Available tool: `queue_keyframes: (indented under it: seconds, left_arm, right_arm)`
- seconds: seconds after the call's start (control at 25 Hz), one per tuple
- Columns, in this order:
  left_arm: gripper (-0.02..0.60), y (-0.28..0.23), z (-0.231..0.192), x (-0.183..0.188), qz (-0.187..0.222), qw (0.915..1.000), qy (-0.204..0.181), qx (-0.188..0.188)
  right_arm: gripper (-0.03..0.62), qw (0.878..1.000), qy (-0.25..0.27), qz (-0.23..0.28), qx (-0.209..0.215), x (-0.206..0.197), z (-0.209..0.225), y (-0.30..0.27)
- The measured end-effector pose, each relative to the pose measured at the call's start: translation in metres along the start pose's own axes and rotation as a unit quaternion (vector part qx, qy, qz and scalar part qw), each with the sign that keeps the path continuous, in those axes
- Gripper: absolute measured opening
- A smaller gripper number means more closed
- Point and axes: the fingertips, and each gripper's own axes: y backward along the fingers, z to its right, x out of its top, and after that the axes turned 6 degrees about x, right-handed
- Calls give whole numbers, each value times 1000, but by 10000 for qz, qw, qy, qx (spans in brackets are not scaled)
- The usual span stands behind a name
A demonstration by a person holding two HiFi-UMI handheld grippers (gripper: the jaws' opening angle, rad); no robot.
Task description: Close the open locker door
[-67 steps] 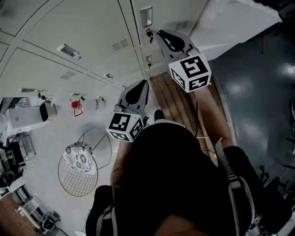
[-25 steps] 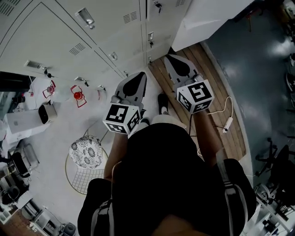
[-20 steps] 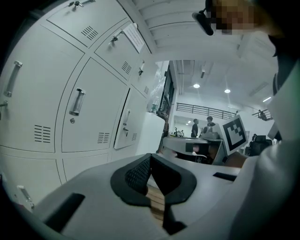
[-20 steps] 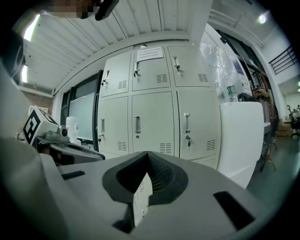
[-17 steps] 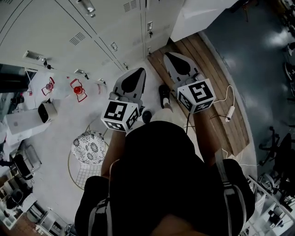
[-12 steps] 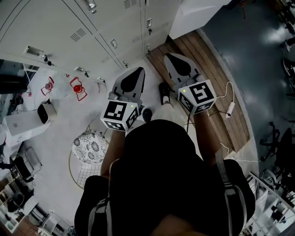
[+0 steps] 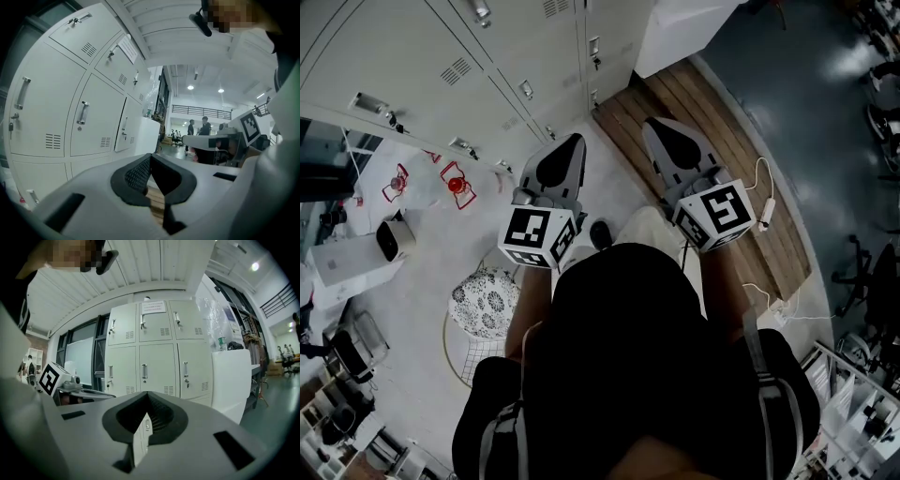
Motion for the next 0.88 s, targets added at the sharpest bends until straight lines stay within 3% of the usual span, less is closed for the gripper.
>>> queue_keyframes:
  seconds: [0.52, 0.88]
  left_arm:
    - [17, 18, 20, 14, 214, 9997, -75, 41]
    - [18, 28, 27, 4, 181, 9998, -2, 69]
  right_arm:
    - [3, 9999, -58, 9, -119, -11, -1, 34]
    - [3, 9999, -118, 32, -19, -17, -16, 43]
